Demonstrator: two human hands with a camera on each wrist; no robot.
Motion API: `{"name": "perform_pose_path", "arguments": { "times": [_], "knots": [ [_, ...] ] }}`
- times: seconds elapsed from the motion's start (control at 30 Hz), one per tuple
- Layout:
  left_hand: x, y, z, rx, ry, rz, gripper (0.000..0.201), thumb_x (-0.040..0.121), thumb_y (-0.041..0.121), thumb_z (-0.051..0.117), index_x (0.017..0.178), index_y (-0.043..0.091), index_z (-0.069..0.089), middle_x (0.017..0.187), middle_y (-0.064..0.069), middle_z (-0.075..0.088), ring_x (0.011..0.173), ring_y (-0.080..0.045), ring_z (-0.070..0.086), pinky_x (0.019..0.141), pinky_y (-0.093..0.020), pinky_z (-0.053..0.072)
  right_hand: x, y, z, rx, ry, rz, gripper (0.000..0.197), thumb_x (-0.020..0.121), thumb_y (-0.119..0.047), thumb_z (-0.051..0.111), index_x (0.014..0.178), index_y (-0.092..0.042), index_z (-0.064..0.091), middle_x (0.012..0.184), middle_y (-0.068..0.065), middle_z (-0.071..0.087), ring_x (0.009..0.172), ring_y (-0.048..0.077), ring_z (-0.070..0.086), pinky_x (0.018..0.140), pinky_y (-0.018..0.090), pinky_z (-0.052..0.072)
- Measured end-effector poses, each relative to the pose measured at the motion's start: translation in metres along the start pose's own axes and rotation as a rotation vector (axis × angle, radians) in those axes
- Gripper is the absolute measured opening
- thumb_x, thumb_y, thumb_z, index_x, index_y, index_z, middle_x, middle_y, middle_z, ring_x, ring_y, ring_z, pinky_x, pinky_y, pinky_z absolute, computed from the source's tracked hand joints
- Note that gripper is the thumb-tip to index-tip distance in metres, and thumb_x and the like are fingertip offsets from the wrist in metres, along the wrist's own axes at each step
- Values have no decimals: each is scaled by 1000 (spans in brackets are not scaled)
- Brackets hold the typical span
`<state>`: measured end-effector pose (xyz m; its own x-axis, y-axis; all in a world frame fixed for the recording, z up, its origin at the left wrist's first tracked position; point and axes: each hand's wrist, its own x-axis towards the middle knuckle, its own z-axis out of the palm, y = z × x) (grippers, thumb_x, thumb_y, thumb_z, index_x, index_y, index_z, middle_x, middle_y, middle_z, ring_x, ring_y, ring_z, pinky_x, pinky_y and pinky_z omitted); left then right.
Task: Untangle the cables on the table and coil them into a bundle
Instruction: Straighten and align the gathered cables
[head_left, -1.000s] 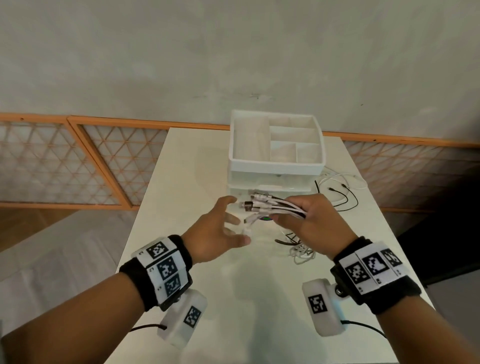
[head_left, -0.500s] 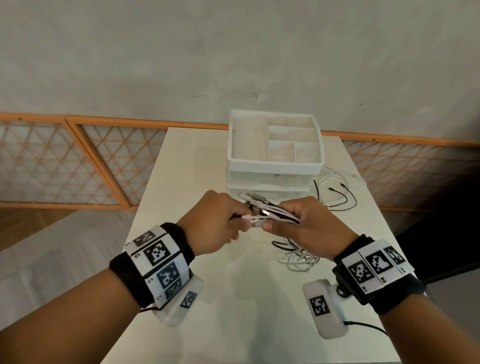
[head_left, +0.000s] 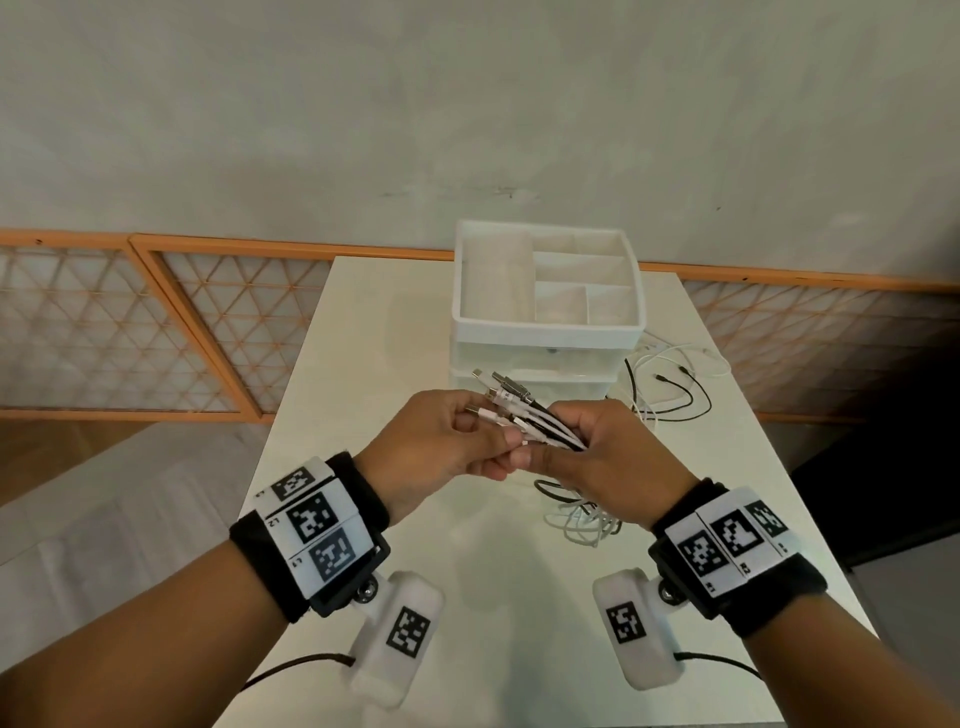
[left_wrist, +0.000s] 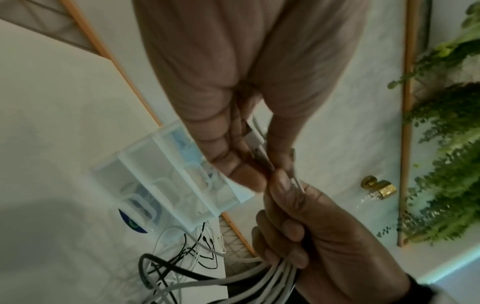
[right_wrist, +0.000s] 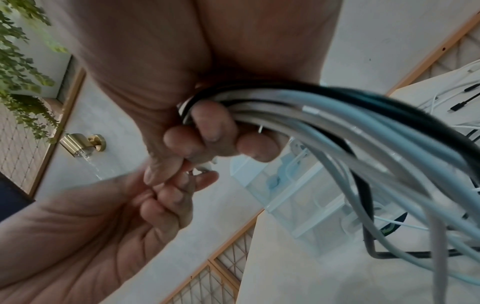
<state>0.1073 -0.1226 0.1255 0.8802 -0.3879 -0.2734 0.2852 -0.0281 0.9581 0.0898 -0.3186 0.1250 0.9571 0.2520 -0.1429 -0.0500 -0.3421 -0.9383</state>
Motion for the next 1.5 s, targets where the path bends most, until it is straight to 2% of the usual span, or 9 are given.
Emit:
{"name": "perform_pose_path", "arguments": {
  "times": [0.1, 0.27, 0.5, 0.63, 0.9, 1.0, 1.1, 1.27, 1.5],
  "knots": [
    [2, -3, -3, 79, 13, 43, 24, 88, -2, 66, 112, -8, 64, 91, -34, 66, 69, -21, 64, 62, -23, 55, -2, 0, 1, -25, -11, -11, 12, 80, -23, 81, 84, -16, 72, 56, -3, 49, 46, 9, 37, 44, 19, 31],
    [1, -2, -5, 190, -70, 51, 20, 95, -1, 52, 106, 2, 68, 84, -11, 57, 66, -12, 54, 63, -25, 49, -4, 3, 2, 50, -36, -19, 9, 93, -20, 67, 91, -12, 70, 59, 5, 44, 54, 22, 35, 46, 25, 28],
    [5, 2, -3, -150, 29, -93, 79, 82, 55, 60, 150, 30, 31, 102, 1, 62, 82, -16, 65, 84, -44, 56, -4, 7, 13, -75, 6, -62, 30, 90, -34, 70, 80, -6, 67, 54, -4, 41, 46, 8, 33, 48, 21, 30],
    [3, 6, 10, -80, 21, -117, 54, 93, 63, 38, 117, 24, 66, 110, -10, 74, 85, -19, 69, 77, -36, 56, -5, 6, 24, -116, -54, -90, 34, 83, -45, 74, 92, -13, 76, 69, 12, 65, 58, 9, 48, 62, 27, 40],
    [6, 3, 9, 82, 198, -49, 18, 96, 25, 54, 104, 12, 64, 78, -10, 71, 61, -27, 67, 58, -36, 58, -1, 3, 25, -223, 62, -81, 34, 81, -42, 77, 71, -11, 69, 57, -6, 58, 47, 2, 43, 51, 18, 34],
    [11, 4, 4, 465, 379, 118, 24, 96, 39, 52, 111, 21, 60, 105, 2, 69, 92, -17, 68, 83, -33, 53, 1, 5, 25, -320, 94, -34, 39, 79, -47, 77, 71, -11, 65, 57, -5, 52, 49, 6, 42, 52, 23, 36],
    [3, 17, 20, 645, 274, 378, 25, 100, 41, 45, 114, 26, 59, 110, 12, 65, 101, -3, 61, 84, -18, 44, 5, 0, 31, -397, 43, -94, 23, 83, -39, 72, 71, -22, 61, 63, -8, 62, 58, 9, 56, 57, 30, 46],
    [1, 16, 30, 962, 148, 418, 64, 96, 65, 13, 77, 28, 61, 76, 5, 70, 75, -13, 64, 78, -33, 50, 5, -14, 35, -336, 34, -257, 14, 81, 1, 59, 89, -7, 67, 80, 7, 69, 75, 19, 66, 65, 40, 56],
    [9, 10, -5, 681, 314, 291, 69, 92, 67, 28, 57, 22, 67, 45, 9, 59, 52, -8, 56, 62, -26, 40, -4, -10, 11, -90, 43, -173, 17, 85, -13, 75, 97, -17, 65, 58, -4, 61, 53, 11, 53, 54, 33, 48]
  ]
}}
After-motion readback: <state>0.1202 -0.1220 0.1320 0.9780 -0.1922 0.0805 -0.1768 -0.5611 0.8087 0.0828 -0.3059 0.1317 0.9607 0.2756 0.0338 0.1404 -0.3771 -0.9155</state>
